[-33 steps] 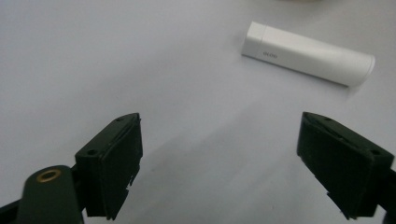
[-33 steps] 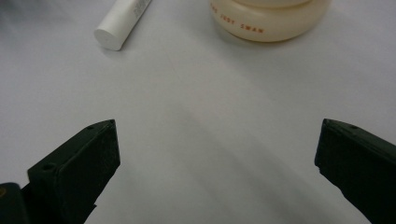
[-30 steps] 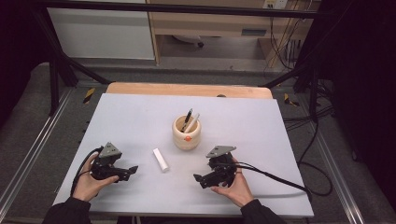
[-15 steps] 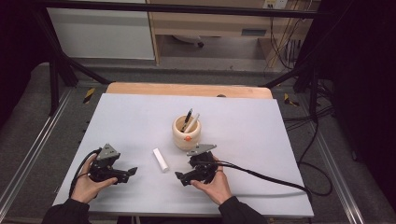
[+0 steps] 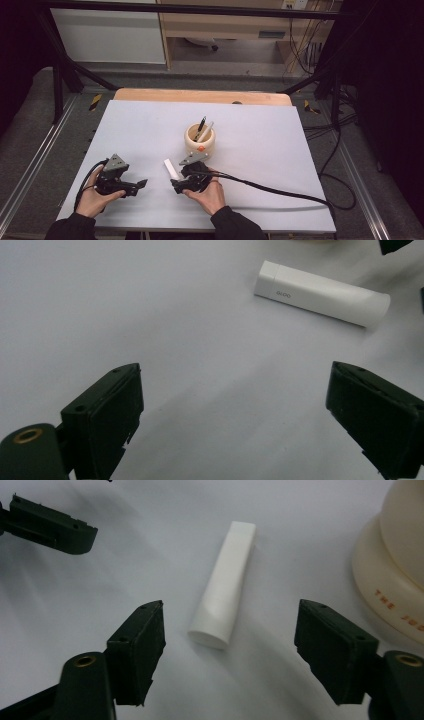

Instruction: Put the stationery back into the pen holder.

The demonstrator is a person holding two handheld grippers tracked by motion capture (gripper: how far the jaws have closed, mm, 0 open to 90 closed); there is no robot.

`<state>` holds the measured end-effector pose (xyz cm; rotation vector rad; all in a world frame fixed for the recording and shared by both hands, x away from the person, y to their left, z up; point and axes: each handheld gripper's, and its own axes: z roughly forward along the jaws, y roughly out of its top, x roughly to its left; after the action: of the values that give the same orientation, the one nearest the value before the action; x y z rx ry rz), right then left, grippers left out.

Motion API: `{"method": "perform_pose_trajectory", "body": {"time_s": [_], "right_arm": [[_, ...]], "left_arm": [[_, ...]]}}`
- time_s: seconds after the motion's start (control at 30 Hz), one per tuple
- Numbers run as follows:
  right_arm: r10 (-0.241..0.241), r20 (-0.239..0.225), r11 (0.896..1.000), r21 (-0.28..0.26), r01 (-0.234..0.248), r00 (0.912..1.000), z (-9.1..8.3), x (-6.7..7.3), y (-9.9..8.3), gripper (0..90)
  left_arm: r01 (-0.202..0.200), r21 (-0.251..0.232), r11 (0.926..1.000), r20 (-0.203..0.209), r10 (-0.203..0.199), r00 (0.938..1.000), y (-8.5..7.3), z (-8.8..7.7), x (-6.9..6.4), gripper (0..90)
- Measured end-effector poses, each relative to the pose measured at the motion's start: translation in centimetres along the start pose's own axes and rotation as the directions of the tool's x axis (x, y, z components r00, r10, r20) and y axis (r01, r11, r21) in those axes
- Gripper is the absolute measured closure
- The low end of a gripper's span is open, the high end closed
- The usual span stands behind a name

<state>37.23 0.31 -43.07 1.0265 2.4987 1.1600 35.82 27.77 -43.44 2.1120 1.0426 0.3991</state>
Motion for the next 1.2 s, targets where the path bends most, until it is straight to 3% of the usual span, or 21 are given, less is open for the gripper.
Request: {"method": "perform_pose_trajectory", "body": {"time_s": [0.33, 0.5, 0.83, 0.97, 1.2], "right_arm": [[0.070, 0.030, 0.998, 0.004, -0.070, 0.9971, 1.9, 0.8, 0.0, 46.3], [0.091, 0.020, 0.996, 0.016, -0.092, 0.9956, 2.4, 0.9, -0.2, 51.7], [0.076, 0.050, 0.997, 0.011, -0.077, 0.9959, 2.7, 1.1, -0.7, 58.5], [0.071, 0.066, 0.997, 0.007, -0.071, 0.9953, 2.6, 1.3, -0.8, 66.4], [0.081, 0.070, 0.997, 0.013, -0.082, 0.9943, 2.5, 1.3, -0.8, 67.2]], "left_arm": [[0.005, 0.000, 1.0000, 0.001, -0.005, 1.0000, 0.0, 0.0, 0.1, 8.4], [0.005, 0.006, 1.0000, 0.005, -0.005, 1.0000, -0.1, 0.1, 0.1, 8.4], [0.005, 0.006, 1.0000, 0.008, -0.005, 1.0000, 0.0, 0.1, 0.0, 8.4], [0.003, 0.005, 1.0000, 0.008, -0.003, 1.0000, 0.0, 0.1, 0.0, 8.4], [0.003, 0.002, 1.0000, 0.011, -0.004, 0.9999, 0.0, 0.1, 0.0, 8.4]]}}
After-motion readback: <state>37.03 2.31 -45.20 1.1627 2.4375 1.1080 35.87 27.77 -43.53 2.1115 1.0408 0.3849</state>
